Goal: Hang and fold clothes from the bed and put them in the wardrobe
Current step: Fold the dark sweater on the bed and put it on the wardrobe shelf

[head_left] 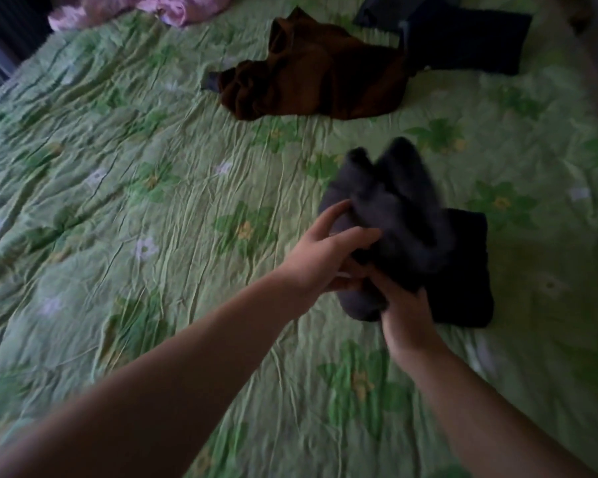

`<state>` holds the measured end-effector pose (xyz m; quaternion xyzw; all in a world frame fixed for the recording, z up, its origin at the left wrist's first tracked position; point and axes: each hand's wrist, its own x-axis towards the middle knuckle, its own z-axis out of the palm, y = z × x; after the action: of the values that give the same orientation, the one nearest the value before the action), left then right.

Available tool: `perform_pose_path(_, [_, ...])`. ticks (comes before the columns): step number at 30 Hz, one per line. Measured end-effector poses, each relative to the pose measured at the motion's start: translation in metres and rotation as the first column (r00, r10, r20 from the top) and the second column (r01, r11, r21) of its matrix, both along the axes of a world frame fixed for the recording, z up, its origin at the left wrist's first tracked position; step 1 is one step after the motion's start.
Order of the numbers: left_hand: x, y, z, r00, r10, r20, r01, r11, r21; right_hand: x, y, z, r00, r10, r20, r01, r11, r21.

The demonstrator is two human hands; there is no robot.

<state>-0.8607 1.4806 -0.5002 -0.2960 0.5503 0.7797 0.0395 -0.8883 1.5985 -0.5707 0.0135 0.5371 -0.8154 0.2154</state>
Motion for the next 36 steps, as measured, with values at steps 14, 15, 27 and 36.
perform_pose_path(14, [-0.042, 0.040, -0.086, 0.941, 0.051, 0.334, 0.000, 0.989, -0.149, -0.037, 0.095, 0.009, 0.884, -0.213, 0.416, 0.086, 0.949, 0.303])
perform_pose_path(15, [-0.044, 0.042, -0.087, 0.941, 0.025, 0.337, 0.026, 0.989, -0.144, -0.042, 0.100, 0.012, 0.912, -0.287, 0.295, 0.147, 0.897, 0.417])
perform_pose_path(27, [-0.061, 0.042, -0.089, 0.947, -0.062, 0.314, 0.070, 0.997, -0.015, -0.108, 0.133, -0.009, 0.906, 0.074, 0.417, -0.333, 0.732, 0.594])
perform_pose_path(36, [-0.065, 0.025, -0.095, 0.935, -0.033, 0.354, 0.058, 0.996, -0.061, -0.126, 0.147, -0.005, 0.701, 0.391, 0.597, -0.635, 0.724, 0.270])
